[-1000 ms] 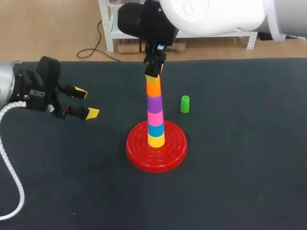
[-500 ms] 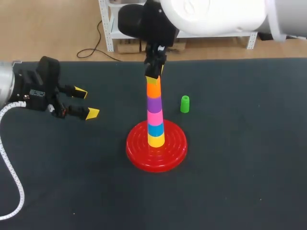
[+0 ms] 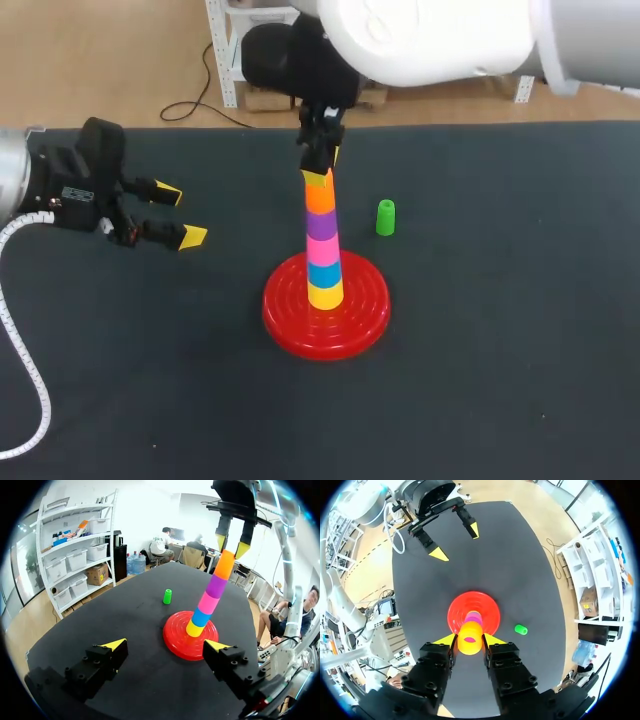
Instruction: Pick up and stack the cylinders on the red base in this order: pink,purple,orange,green
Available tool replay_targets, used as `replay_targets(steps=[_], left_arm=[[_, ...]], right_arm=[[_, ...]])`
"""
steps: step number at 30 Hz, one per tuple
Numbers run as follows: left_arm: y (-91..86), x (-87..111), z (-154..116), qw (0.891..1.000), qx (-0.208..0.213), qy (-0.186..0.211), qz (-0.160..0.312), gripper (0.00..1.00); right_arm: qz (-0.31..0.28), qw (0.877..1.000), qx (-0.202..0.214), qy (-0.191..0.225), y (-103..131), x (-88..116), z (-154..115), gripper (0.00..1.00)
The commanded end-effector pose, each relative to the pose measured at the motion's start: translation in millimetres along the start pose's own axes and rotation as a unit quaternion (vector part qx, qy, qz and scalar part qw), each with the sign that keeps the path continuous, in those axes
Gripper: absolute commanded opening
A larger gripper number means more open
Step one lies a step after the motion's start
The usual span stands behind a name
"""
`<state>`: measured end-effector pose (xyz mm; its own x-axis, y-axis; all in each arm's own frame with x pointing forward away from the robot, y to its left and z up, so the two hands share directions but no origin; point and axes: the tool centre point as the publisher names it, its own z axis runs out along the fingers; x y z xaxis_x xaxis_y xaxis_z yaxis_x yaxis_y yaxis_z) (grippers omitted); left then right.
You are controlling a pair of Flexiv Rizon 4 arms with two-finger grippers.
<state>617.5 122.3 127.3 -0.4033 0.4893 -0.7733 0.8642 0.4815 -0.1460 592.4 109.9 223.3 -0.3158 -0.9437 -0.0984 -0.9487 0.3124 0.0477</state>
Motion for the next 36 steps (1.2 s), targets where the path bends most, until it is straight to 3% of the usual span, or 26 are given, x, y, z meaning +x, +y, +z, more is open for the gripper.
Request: replay_targets(steps=[1, 2, 3, 4, 13, 19, 28, 36], left_arm=[[0.0, 2.3, -0.2, 1.000, 0.000, -0.005, 0.001, 1.00], [0.0, 2.3, -0.2, 1.000, 0.000, -0.005, 0.001, 1.00], [0.0, 2.3, -0.2, 1.000, 0.000, -0.005, 0.001, 1.00], [0.0, 2.3, -0.2, 1.000, 0.000, -0.005, 0.001, 1.00], [0.0, 2.3, -0.2, 1.000, 0.000, -0.005, 0.001, 1.00], [0.0, 2.3, -0.2, 1.000, 0.000, -0.005, 0.001, 1.00], [0.0, 2.3, -0.2, 1.000, 0.000, -0.005, 0.001, 1.00], [0.0, 2.3, -0.2, 1.000, 0.000, -0.005, 0.001, 1.00]], right_arm=[[0.004, 1.000, 0.002, -0.014, -1.3, -1.1, 2.7, 0.16], [0.012, 1.000, -0.002, -0.023, -2.6, -1.6, -1.5, 0.26], [0.013, 0.999, -0.005, -0.031, -3.4, -1.6, -5.5, 0.66], [0.014, 0.999, -0.007, -0.038, -3.8, -1.9, -9.9, 1.00], [0.032, 0.994, -0.008, -0.102, -11.6, 0.7, -48.1, 1.00], [0.098, 0.987, 0.022, -0.122, -41.7, 16.5, -49.0, 1.00], [0.209, 0.971, 0.026, -0.115, -90.0, 50.7, -3.0, 1.00], [0.261, 0.961, 0.009, -0.088, -113.6, 69.3, 55.3, 1.00]])
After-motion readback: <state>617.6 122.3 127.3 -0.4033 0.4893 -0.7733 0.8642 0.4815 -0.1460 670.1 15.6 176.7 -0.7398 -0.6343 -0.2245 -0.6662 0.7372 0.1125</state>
